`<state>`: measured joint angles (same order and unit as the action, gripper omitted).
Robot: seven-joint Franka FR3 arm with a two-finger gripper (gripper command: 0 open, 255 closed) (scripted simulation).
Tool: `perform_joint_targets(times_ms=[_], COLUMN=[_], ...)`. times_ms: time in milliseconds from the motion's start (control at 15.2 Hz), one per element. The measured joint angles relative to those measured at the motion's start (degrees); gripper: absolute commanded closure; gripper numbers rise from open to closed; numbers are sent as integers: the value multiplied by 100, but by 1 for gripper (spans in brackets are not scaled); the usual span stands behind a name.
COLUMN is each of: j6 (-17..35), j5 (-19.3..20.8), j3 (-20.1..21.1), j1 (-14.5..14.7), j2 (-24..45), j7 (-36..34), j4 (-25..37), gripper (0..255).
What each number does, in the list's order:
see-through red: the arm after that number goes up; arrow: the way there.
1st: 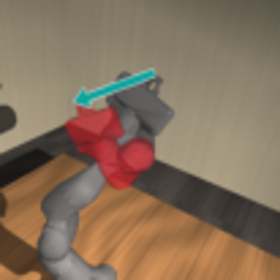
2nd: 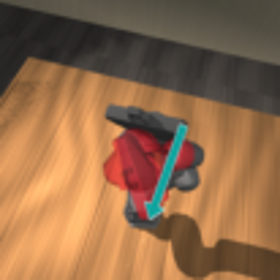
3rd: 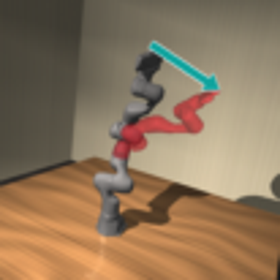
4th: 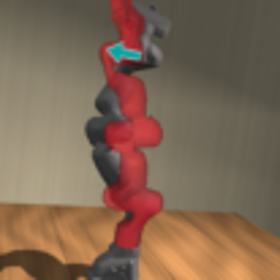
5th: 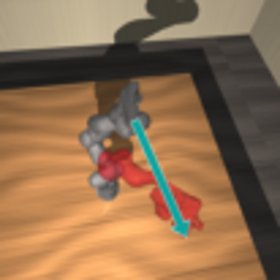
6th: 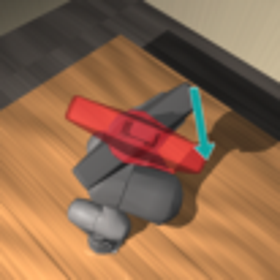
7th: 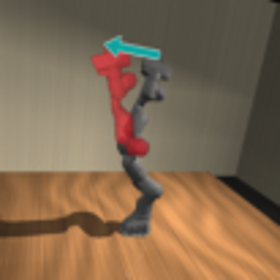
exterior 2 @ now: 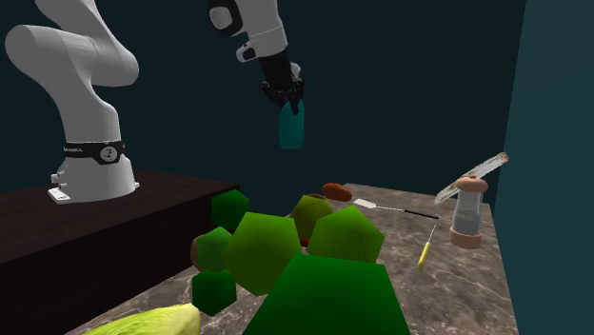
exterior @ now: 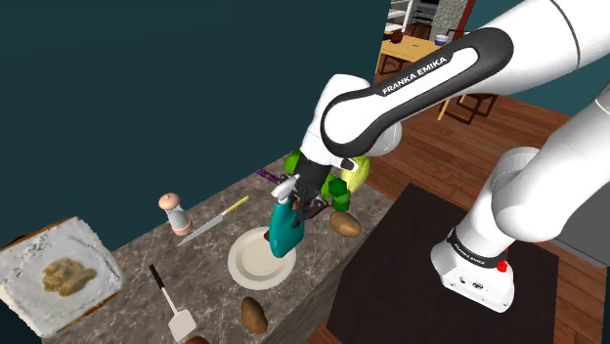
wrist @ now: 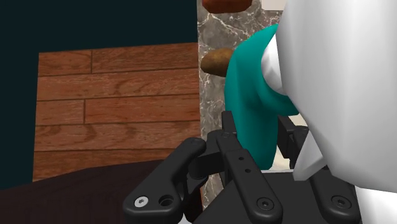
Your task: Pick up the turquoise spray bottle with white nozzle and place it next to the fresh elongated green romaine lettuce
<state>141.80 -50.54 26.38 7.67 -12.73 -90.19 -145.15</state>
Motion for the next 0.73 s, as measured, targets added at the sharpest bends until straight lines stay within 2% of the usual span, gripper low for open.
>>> perform_joint_targets(times_ms=[726], j6=[-865], j5=[457], j3=[-119], j1=[-119], j2=[-610], j7=[-599], j4=[342], gripper=[255])
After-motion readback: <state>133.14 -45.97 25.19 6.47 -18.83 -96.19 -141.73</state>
